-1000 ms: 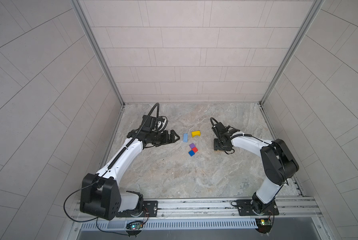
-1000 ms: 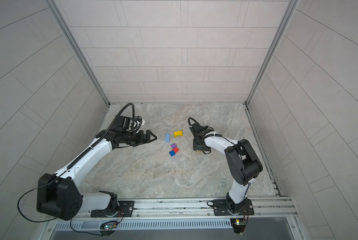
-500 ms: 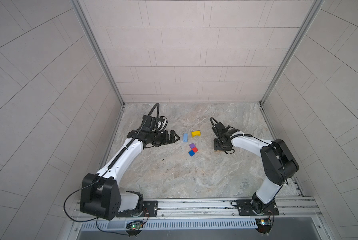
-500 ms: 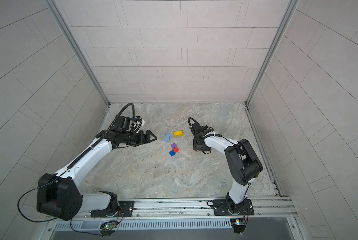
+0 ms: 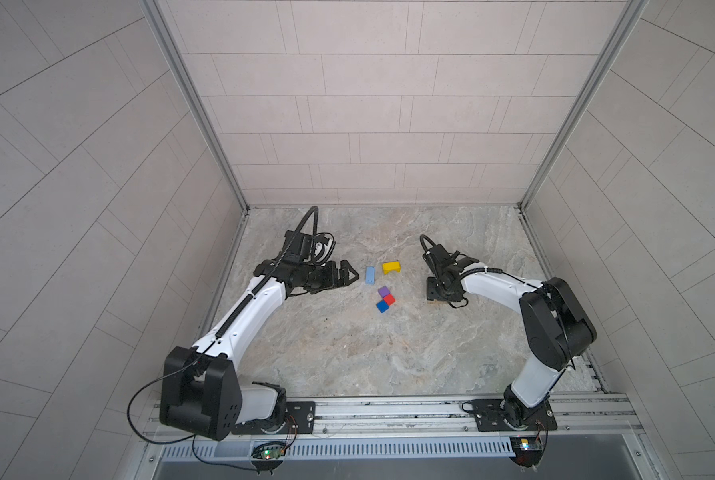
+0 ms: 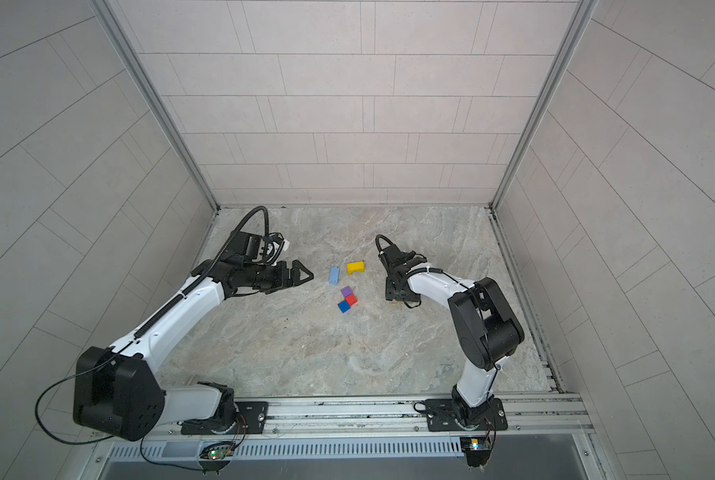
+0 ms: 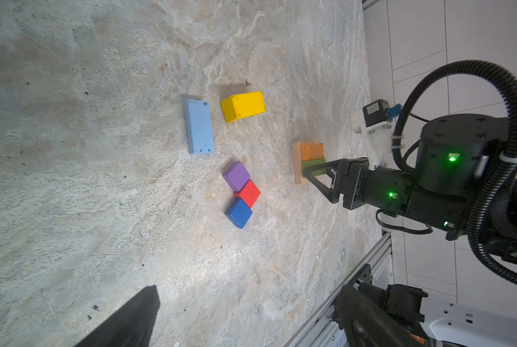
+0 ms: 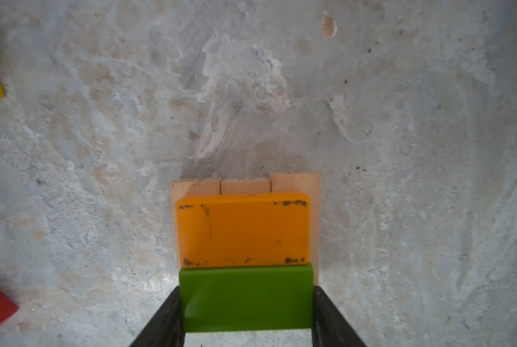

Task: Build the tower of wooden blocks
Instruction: 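Lower the green block beside the orange block on the wood blocks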

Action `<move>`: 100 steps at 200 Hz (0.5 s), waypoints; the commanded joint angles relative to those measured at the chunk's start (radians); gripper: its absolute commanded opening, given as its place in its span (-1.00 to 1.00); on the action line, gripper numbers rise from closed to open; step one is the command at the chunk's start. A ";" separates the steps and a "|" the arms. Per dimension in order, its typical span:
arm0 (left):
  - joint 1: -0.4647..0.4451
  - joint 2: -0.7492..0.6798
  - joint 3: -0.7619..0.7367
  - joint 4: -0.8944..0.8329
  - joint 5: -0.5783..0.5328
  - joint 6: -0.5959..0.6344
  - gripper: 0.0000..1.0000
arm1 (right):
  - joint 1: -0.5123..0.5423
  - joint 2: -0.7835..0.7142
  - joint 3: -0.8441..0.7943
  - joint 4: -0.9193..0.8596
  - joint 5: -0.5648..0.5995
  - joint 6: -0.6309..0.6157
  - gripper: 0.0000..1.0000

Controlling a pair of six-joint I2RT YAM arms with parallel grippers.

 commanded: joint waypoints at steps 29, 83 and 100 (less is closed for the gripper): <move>0.009 -0.025 -0.010 0.003 0.002 0.006 1.00 | -0.004 0.019 0.007 -0.009 0.000 0.002 0.16; 0.008 -0.025 -0.009 0.005 0.004 0.007 1.00 | -0.004 0.015 0.009 -0.013 0.004 -0.001 0.20; 0.008 -0.025 -0.008 0.005 0.004 0.006 1.00 | -0.004 0.014 0.010 -0.013 -0.002 -0.001 0.24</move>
